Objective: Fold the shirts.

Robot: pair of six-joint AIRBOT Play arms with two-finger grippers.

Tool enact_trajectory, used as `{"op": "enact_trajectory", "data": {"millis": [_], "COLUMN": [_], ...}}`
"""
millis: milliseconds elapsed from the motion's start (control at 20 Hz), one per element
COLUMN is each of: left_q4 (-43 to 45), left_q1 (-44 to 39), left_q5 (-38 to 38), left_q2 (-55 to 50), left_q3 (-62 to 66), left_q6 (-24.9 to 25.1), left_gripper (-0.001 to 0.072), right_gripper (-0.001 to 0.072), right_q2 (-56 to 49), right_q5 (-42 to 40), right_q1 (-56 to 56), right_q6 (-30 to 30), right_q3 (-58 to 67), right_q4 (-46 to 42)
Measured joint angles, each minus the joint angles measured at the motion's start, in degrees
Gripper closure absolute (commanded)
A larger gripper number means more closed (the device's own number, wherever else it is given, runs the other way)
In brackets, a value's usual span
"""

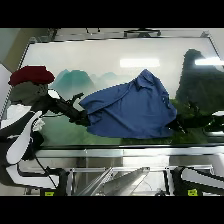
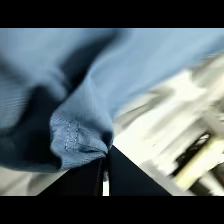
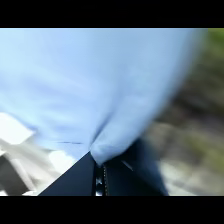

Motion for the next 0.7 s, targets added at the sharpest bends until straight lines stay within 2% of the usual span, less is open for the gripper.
{"op": "enact_trajectory", "data": {"millis": [200, 300, 400, 550, 700], "left_q4": [-20.7, -31.4, -39.6, -45.8, -45.1], "left_q1": [4.7, 9.9, 17.0, 30.8, 41.9], "left_q5": [-2.3, -3.0, -3.0, -1.7, -0.7], "left_q2": [12.7, 20.5, 27.3, 35.7, 41.0], "left_q3": [2.4, 7.2, 13.6, 22.7, 27.2], "left_q6": [5.6, 7.7, 8.9, 9.4, 8.9], "left_gripper": [0.0688, 0.0686, 0.0682, 0.0681, 0.068], "right_gripper": [0.0688, 0.0688, 0.0688, 0.0688, 0.0689], "right_q2": [7.8, 14.8, 22.0, 30.6, 35.3], "right_q5": [10.5, 11.3, 7.9, -0.1, -6.6], "right_q1": [-0.3, -2.2, -5.1, -10.0, -12.7], "right_q6": [-3.2, -4.2, -4.9, -5.5, -5.8], "right_q3": [12.4, 21.9, 31.8, 43.9, 51.6], "right_q4": [20.0, 29.5, 34.7, 35.4, 31.3]}}
